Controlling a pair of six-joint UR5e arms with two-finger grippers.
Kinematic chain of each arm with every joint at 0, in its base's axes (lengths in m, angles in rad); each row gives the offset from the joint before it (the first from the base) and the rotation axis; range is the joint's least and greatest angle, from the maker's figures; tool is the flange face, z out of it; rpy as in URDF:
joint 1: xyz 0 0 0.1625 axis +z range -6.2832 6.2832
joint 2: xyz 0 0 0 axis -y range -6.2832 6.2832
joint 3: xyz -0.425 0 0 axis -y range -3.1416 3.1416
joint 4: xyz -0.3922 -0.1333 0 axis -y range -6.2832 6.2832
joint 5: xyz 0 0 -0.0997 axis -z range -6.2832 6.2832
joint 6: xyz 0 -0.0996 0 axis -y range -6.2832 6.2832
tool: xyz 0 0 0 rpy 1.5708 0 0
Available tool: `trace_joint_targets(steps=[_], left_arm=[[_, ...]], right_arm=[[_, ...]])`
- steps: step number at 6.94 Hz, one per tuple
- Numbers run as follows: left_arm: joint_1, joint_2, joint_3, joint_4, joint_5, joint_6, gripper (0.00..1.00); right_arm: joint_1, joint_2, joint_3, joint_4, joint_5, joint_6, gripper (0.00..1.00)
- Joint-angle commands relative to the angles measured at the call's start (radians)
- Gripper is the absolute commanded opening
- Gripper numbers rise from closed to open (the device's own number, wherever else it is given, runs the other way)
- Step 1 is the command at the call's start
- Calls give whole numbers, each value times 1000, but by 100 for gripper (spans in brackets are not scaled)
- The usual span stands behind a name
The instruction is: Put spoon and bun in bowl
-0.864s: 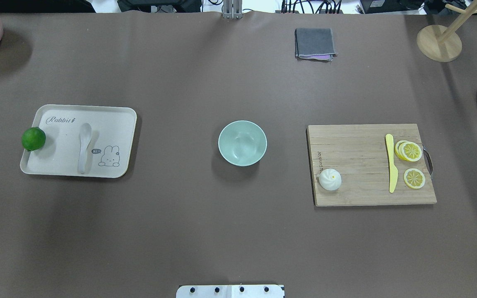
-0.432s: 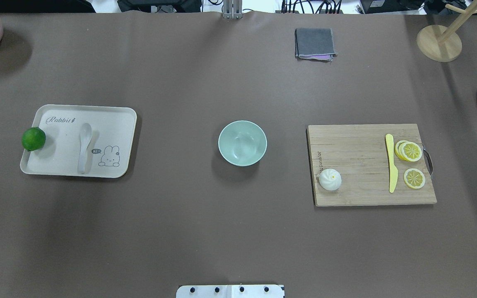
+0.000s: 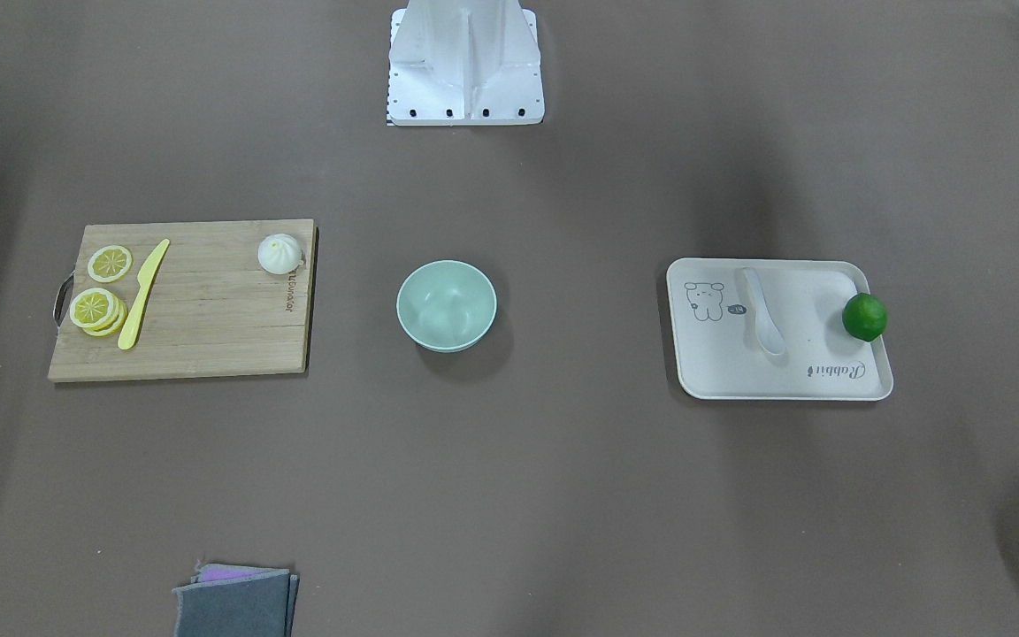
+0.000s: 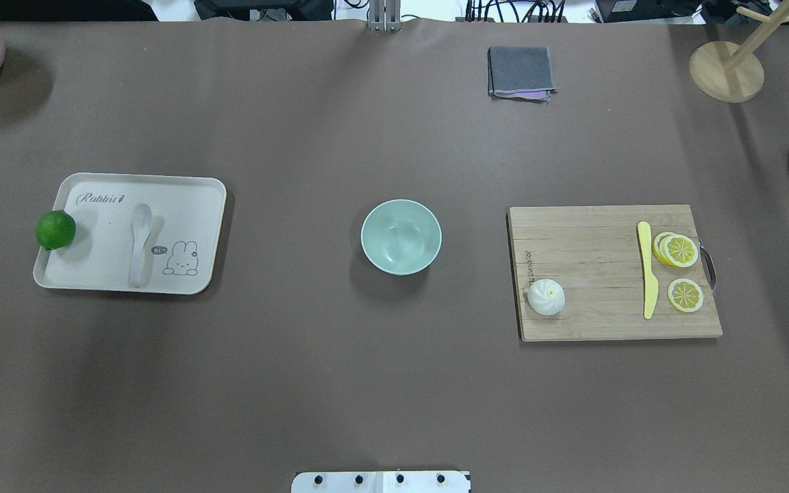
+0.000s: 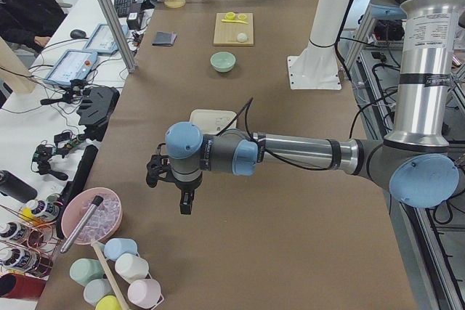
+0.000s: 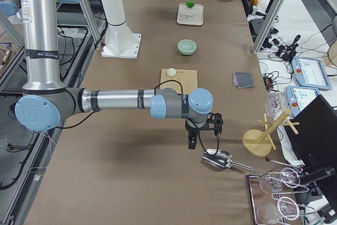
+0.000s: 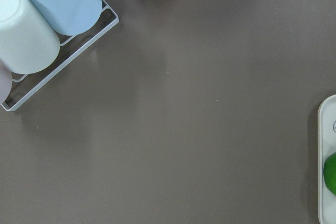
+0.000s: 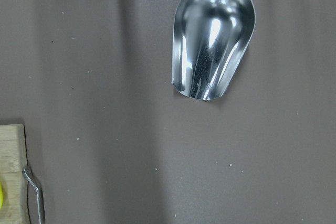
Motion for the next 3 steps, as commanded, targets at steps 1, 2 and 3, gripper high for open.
trace_joint_targets(steps=[1, 2, 3], left_arm=[[0, -4, -2, 1, -2, -6, 98], [0, -4, -7, 2, -2, -10, 98], [0, -4, -13, 2, 1, -10, 98]], right_arm=[[0, 1, 0, -1, 3, 1, 100], [0, -4, 6, -1, 3, 1, 100], [0, -4, 6, -1, 3, 1, 100]])
